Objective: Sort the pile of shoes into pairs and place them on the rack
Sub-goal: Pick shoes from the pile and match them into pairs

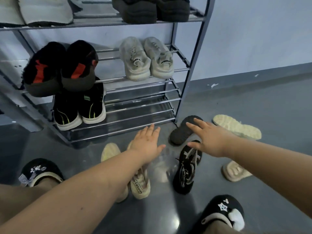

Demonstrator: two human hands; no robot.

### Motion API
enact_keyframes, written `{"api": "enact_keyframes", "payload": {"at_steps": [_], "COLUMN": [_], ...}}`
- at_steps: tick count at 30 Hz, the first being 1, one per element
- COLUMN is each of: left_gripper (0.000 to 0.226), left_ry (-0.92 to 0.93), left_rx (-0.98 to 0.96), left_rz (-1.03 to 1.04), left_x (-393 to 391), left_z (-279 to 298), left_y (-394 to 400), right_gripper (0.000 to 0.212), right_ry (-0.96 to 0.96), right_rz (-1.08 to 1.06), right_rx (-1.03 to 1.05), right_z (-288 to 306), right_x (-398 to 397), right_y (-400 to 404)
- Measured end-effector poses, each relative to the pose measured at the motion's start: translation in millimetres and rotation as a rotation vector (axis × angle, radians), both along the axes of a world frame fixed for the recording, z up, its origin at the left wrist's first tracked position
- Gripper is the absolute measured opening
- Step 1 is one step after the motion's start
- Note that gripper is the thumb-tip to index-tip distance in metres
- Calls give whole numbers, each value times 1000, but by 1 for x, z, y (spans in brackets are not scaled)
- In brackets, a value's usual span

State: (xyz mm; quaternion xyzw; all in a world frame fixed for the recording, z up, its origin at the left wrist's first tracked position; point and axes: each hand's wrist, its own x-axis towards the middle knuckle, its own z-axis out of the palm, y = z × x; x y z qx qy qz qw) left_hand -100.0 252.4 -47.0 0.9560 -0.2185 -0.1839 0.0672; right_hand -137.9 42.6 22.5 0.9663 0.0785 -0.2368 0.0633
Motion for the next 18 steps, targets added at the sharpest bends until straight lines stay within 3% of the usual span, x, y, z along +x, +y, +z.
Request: {"api": "enact_keyframes", "payload": {"at_steps": [9,18], "left_gripper": [68,68], "left_ry": [-15,93], "left_rx": [10,128], "left_rz": [-189,-250], "left_x": [14,25], "left_z": [1,-44], "left_y": [-85,-123], "right_gripper": [76,75], "right_ry": [34,134], "right_rz": [23,-241], "right_rx": [-170,-98], "right_z": [18,-75], "right_x": [-14,-33], "right_y": [-103,-174]}}
